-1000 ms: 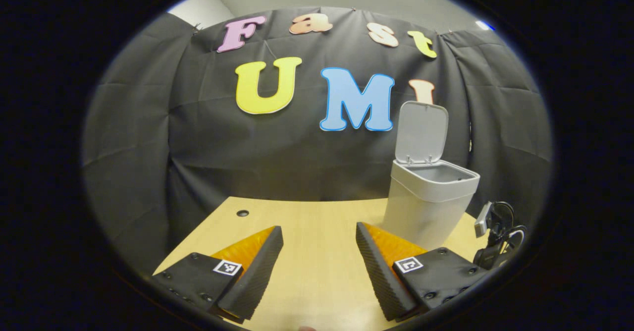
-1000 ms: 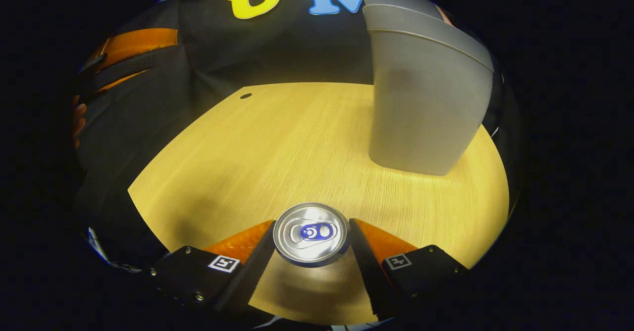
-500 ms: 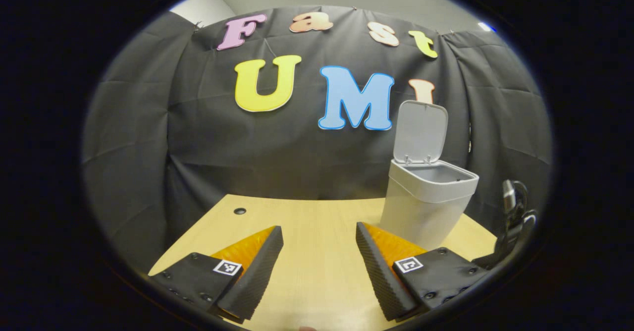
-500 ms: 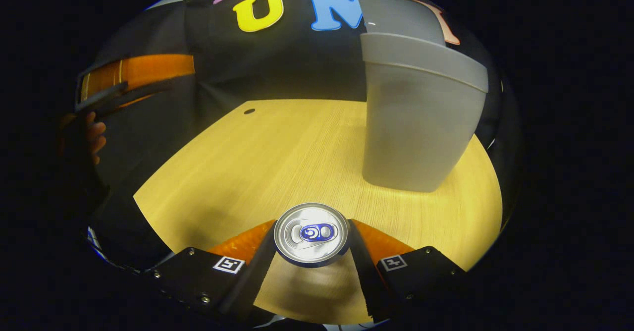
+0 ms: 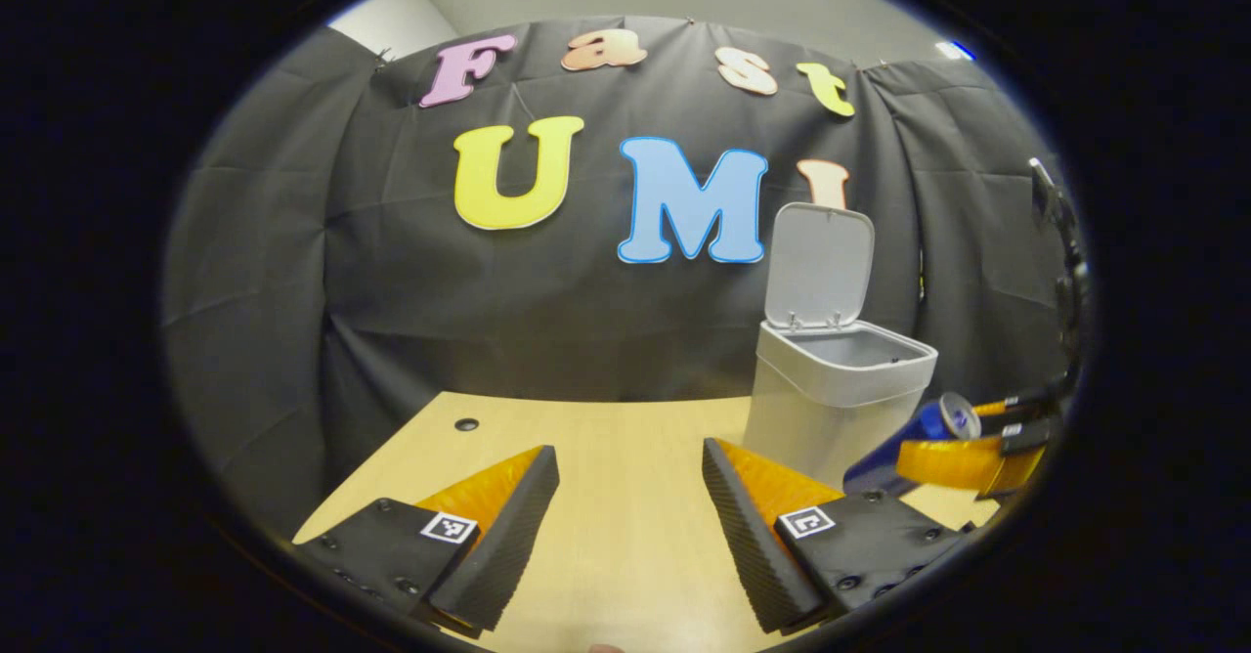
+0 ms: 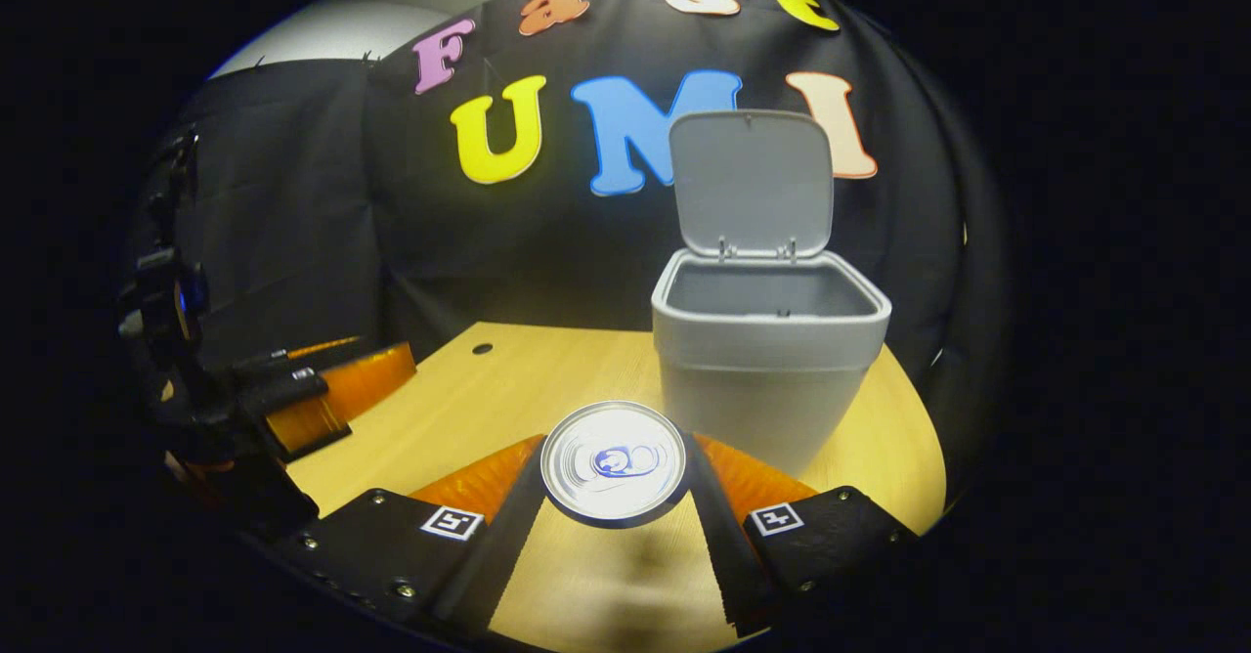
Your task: Press the lid of the desktop garbage bin to open it, pick up the crumpled paper on the desktop and throw it into the bin, then pick up the pop can on the desktop and drop it into the bin, and finally close the garbage bin lid.
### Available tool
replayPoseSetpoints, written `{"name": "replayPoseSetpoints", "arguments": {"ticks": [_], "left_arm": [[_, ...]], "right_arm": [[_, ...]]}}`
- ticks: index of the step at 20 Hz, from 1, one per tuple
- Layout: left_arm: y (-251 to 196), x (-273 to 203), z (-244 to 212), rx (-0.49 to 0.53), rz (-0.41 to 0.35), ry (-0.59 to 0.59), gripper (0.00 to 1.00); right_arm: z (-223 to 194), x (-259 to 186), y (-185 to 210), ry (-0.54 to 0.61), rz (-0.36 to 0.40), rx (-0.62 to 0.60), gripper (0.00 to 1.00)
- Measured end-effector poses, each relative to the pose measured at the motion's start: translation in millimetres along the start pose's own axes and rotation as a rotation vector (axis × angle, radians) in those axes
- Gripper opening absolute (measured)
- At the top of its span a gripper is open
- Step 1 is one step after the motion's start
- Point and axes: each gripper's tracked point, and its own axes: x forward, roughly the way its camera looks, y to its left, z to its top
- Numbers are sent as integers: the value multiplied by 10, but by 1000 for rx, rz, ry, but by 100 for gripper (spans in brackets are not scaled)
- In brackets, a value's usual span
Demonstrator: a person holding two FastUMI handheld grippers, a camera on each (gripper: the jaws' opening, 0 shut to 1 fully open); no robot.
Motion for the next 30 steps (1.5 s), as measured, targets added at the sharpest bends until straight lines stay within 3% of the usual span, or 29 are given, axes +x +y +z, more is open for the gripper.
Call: {"name": "replayPoseSetpoints", "arguments": {"ticks": [8, 12, 18, 26, 30], "left_arm": [[-104, -16, 144, 26, -10, -41, 98], [-81, -12, 170, 21, 1, -43, 97], [-43, -36, 182, 17, 21, -41, 98], [-55, -43, 153, 8, 37, -33, 98], [-98, -51, 147, 7, 37, -30, 98]], "right_arm": [[945, 37, -252, -225, 11, 90, 84], [1233, 196, -525, -292, -41, 95, 83], [1263, 526, -867, -268, -114, 62, 83], [1102, 885, -1027, -193, -158, -6, 84], [1091, 933, -1106, -192, -178, -6, 89]]}}
